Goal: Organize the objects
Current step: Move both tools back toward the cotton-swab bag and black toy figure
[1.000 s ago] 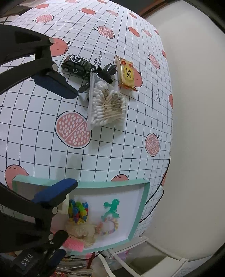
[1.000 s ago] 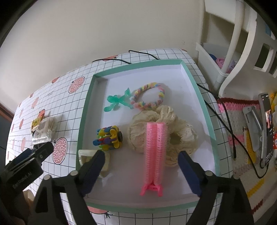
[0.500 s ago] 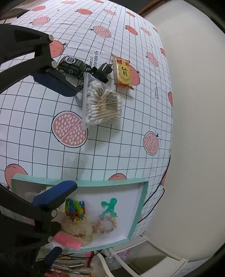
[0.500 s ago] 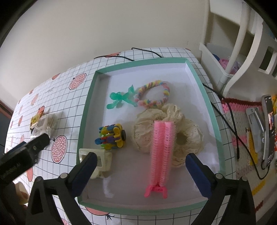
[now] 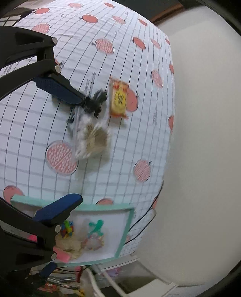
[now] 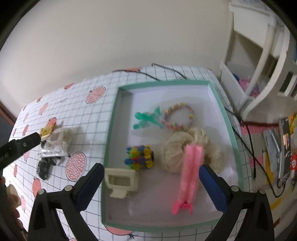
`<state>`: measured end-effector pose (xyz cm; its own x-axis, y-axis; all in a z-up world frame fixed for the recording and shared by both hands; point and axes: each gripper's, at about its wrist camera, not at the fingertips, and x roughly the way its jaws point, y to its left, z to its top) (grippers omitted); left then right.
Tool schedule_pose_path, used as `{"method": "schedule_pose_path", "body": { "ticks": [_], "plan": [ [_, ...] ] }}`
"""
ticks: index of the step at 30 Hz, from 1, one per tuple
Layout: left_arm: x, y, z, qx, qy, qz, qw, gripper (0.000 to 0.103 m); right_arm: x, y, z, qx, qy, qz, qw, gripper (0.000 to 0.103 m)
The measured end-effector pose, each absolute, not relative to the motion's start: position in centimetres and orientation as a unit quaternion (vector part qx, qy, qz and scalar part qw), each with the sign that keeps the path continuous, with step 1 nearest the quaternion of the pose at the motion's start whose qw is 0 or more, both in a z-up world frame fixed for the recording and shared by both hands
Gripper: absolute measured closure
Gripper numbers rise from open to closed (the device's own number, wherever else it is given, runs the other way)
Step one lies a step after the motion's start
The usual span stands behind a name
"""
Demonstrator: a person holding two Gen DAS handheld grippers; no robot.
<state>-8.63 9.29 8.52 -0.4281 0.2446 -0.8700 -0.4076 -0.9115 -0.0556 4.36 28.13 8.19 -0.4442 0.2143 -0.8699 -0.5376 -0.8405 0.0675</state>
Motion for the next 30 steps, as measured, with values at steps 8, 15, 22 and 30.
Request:
{"method": "schedule_pose_path", "body": {
  "ticks": [8,15,22,30],
  "plan": [
    [-12.0,2.6,9.4,-0.469,0.034,0.872,0.136,0.005,1.5,24.3,9.4,-0.456,0.155,0.854,0.199,0.0],
    [-14.1,-2.5,9.1,-0.472,-0.005,0.874,0.111,0.005,-1.4,20.2,9.1,-0.459,0.134,0.861,0.177,0.0],
    [-15.4,-5.3,7.8,-0.485,-0.012,0.867,0.109,0.005,-3.5,17.4,8.5,-0.464,0.124,0.862,0.164,0.0],
    [-16.2,-6.3,5.9,-0.509,0.003,0.853,0.114,0.005,-5.6,15.8,7.6,-0.472,0.142,0.857,0.151,0.0]
  ]
}}
